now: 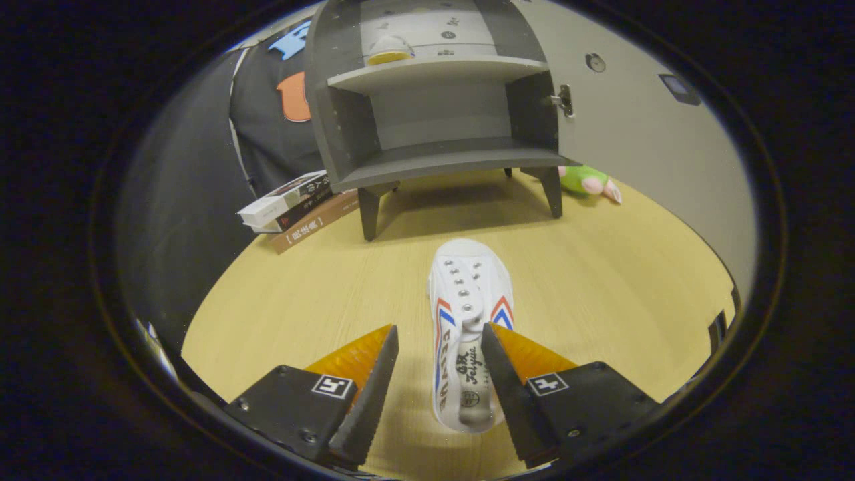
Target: Open the shoe cabinet door, grab the shoes and put them into the shoe cabinet, then close the shoe cabinet door.
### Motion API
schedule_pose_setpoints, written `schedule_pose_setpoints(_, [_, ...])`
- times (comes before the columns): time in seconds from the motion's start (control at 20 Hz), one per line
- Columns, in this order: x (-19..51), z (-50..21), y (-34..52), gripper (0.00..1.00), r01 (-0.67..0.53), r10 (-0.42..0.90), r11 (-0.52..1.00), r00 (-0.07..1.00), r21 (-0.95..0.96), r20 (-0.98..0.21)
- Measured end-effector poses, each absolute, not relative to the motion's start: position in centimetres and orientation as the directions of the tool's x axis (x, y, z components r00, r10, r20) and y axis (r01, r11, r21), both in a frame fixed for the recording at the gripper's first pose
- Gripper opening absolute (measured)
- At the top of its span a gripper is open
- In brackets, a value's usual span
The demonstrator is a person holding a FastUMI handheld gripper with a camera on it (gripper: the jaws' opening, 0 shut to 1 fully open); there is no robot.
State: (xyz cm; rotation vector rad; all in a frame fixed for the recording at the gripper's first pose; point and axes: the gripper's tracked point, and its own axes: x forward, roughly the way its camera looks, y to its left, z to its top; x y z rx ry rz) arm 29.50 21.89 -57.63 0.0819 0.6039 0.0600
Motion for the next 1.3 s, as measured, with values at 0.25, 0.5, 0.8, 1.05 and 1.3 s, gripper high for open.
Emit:
schedule_pose_setpoints(0.25, [31.1, -60.2, 21.0, 0.51, 0.045, -0.04, 0.999, 0.791, -0.007, -0.611])
schedule_pose_setpoints(0.5, [31.0, -60.5, 20.3, 0.33, 0.021, -0.061, 0.997, 0.79, -0.073, -0.61])
schedule_pose_setpoints(0.8, [29.8, -60.3, 20.1, 0.33, 0.036, 0.0, 0.998, 0.773, 0.044, -0.634])
schedule_pose_setpoints(1.05, [31.8, -60.7, 21.3, 0.18, 0.01, 0.034, 0.998, 0.765, 0.064, -0.644])
schedule_pose_setpoints(1.3, [32.0, -57.9, 20.8, 0.04, -0.03, 0.082, 0.995, 0.766, 0.092, -0.638])
